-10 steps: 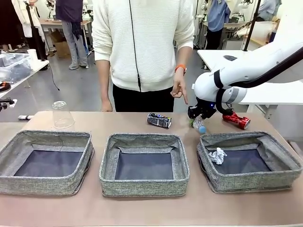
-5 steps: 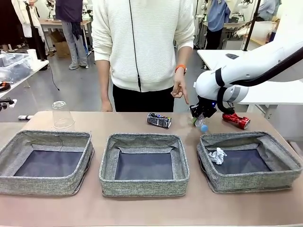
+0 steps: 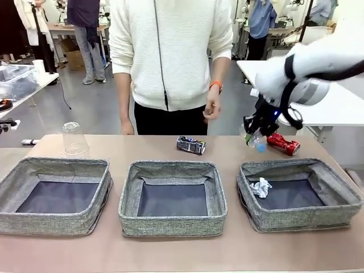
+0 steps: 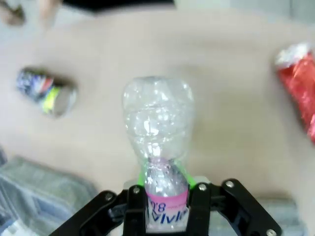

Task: Sort the waste into the appropriate baskets.
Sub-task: Pick up the waste item pointed out by the person.

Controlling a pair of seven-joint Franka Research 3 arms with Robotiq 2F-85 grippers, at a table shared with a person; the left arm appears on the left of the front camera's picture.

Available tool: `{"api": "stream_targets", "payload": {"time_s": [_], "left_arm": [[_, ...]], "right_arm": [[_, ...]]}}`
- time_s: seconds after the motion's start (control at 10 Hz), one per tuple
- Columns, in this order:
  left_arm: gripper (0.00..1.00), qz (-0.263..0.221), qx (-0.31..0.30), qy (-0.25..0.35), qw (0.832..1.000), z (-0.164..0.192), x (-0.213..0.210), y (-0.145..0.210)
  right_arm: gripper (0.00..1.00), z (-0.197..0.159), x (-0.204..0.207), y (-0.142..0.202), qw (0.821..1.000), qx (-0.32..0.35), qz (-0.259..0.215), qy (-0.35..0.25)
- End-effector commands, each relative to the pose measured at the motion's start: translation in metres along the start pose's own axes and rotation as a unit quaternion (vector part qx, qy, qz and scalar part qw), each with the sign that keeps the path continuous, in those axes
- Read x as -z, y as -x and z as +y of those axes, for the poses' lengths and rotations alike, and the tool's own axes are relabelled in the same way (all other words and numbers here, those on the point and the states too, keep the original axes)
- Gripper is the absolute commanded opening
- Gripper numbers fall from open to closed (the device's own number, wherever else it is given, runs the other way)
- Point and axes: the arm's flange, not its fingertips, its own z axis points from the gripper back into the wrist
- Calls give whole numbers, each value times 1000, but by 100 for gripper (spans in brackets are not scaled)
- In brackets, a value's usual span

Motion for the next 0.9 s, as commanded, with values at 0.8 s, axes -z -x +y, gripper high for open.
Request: {"api": "stream_targets", "payload": {"time_s": [0.8], "left_arm": [[100, -2, -2, 11, 1000, -4, 1, 1]], "right_arm": [[22, 127, -101, 136, 997, -19, 79, -9]]}}
